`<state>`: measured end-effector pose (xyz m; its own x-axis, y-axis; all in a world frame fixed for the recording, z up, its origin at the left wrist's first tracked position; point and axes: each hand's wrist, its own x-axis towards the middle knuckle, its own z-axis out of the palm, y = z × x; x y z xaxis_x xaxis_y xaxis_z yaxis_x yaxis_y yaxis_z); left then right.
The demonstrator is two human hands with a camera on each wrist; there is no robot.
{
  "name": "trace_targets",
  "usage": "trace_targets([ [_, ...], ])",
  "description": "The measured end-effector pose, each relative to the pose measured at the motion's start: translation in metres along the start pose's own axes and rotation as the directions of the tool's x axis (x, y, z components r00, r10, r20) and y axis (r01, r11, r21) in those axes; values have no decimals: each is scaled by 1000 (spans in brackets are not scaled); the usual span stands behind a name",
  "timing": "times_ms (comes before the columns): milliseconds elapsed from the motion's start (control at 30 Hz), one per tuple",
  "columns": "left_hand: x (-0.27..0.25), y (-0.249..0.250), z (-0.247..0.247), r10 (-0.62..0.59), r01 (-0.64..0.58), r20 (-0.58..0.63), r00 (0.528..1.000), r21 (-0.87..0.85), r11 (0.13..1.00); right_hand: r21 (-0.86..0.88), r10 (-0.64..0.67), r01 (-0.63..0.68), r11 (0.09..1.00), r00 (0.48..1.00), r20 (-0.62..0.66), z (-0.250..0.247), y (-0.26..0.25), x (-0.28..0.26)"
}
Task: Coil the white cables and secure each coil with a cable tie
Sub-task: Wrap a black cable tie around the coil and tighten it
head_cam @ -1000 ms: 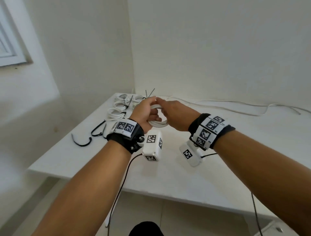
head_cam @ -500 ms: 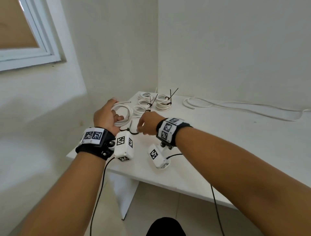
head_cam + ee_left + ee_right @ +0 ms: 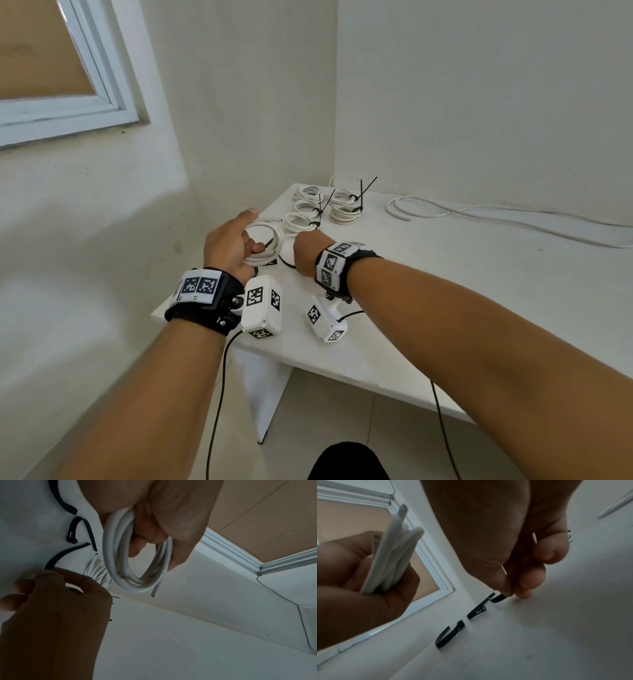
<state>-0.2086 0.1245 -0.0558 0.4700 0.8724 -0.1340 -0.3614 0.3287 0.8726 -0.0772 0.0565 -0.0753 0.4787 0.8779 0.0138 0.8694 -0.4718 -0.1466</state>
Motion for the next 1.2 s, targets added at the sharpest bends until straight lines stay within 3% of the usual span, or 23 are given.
trace_targets([
  [200, -4, -13, 28, -5, 5, 55, 998, 5, 1000, 240, 187, -179, 954, 982, -9, -32, 62, -38],
  [433, -24, -53, 101, -51, 38, 270, 961, 52, 998, 499, 401, -300, 813, 909, -108, -48, 156, -94],
  [733, -85, -123, 217, -201, 100, 539, 818, 211, 972, 720, 575, -169, 673, 733, -365, -58, 253, -163],
  [967, -110, -157, 259, -295, 143, 608, 737, 286, 947, 808, 643, -90, 582, 659, -391, -53, 299, -192],
  [1133, -114, -172, 267, -332, 134, 606, 723, 348, 928, 924, 686, 15, 383, 665, -295, -48, 306, -195],
  [1200, -112, -176, 267, -332, 125, 604, 725, 358, 925, 951, 652, 39, 308, 718, -241, -49, 301, -195],
])
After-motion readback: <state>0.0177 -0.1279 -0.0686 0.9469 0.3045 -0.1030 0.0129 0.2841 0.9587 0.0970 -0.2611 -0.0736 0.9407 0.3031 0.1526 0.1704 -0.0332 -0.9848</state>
